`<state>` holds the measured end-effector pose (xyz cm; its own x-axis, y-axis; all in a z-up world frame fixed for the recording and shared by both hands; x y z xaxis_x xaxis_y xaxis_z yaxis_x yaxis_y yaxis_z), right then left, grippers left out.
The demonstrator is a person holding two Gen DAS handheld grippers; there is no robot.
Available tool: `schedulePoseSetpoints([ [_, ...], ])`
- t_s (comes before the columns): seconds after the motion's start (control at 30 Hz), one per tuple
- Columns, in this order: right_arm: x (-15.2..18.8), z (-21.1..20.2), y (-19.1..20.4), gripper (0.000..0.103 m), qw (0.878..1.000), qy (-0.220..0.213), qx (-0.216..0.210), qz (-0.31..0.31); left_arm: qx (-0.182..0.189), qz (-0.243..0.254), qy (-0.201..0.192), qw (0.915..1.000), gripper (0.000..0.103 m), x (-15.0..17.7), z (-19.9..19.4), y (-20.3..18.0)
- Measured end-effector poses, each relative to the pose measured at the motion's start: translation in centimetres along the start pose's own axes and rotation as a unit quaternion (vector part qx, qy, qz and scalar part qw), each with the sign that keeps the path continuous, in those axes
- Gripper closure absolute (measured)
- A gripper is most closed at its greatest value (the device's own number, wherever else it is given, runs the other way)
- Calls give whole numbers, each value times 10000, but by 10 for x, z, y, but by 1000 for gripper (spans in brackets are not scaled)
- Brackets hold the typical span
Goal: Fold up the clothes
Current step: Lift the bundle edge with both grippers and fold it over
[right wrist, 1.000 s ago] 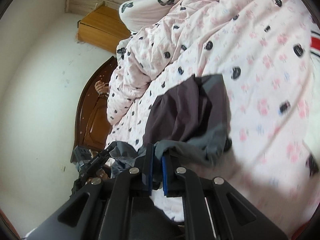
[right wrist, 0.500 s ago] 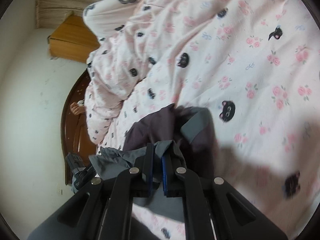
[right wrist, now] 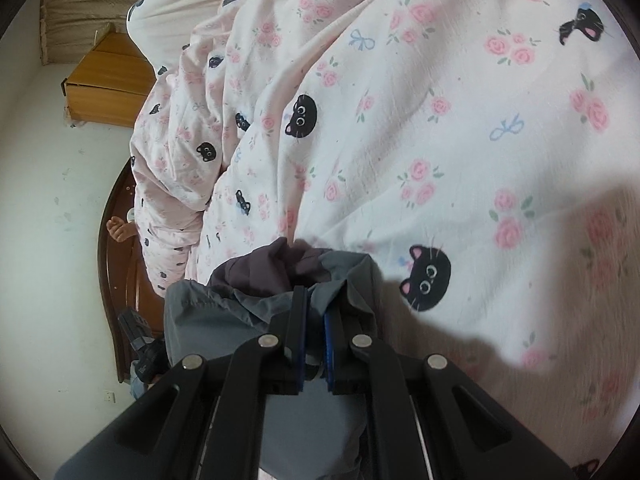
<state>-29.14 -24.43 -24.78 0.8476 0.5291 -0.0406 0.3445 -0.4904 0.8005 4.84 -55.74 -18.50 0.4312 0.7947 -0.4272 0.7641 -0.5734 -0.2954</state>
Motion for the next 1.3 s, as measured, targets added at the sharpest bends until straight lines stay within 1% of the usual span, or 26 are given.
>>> schedulePoseSetpoints([
  [0.13, -1, 0, -1, 96, 10000, -39, 7, 29, 483, 568, -345, 9966, 97, 12, -37, -34],
  [0.2, -1, 0, -1, 96, 10000, -47, 11, 29, 724, 850, -517, 9924, 97, 18, -56, -52],
  [0.3, -1, -1, -1, 96, 10000, -56, 26, 17, 1089, 1272, -743, 9831, 97, 27, -82, -78],
  [0.37, -1, -1, -1, 96, 10000, -61, 26, 19, 1408, 1547, -418, 9770, 97, 42, -74, -105],
  [0.5, 0, -4, -4, 96, 10000, -62, -3, 31, 1226, 1517, -228, 9805, 97, 50, -49, -110],
  [0.63, 0, -7, -2, 95, 9999, -72, 66, -64, 1042, 1486, -37, 9834, 97, 59, -24, -115],
  [0.7, 0, -10, 0, 92, 9999, -97, 41, -109, 950, 1470, 58, 9845, 97, 63, -11, -117],
  [0.87, -3, -20, 4, 88, 9996, -166, -89, -195, 720, 1432, 290, 9867, 97, 73, 19, -123],
  [0.93, -3, -25, 5, 85, 9995, -182, -127, -213, 669, 1444, 269, 9869, 97, 75, 21, -124],
  [0.97, -3, -28, 6, 82, 9994, -200, -157, -216, 674, 1421, 271, 9872, 97, 75, 22, -124],
  [1.03, -3, -37, 8, 67, 9992, -286, -203, -210, 684, 1383, 279, 9876, 97, 75, 24, -123],
  [1.07, -3, -44, 9, 47, 9988, -416, -156, -204, 688, 1368, 284, 9878, 97, 75, 24, -122],
  [1.1, -3, -51, 10, 38, 9982, -554, -86, -209, 691, 1356, 288, 9879, 97, 75, 25, -122],
  [1.2, 0, -68, 24, 38, 9948, -849, 130, -551, 658, 1380, 270, 9879, 97, 76, 25, -123],
  [1.23, 4, -71, 35, 38, 9922, -906, 198, -830, 644, 1388, 257, 9879, 97, 76, 25, -123],
  [1.3, 14, -65, 62, 38, 9851, -871, 257, -1460, 613, 1402, 230, 9880, 97, 77, 24, -124],
])
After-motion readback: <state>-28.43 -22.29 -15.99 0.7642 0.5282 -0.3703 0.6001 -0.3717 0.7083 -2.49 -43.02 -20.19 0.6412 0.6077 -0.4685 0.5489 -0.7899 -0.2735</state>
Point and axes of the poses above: each gripper's, at about its wrist camera, not at the fingertips, and z roughly the way its jaws point, y to its left, x to its underside, the point moved 1 cm from there along z, roughly the way its jaws point, and after that the axes turned 9 degrees about y, right-handed, at the moved point
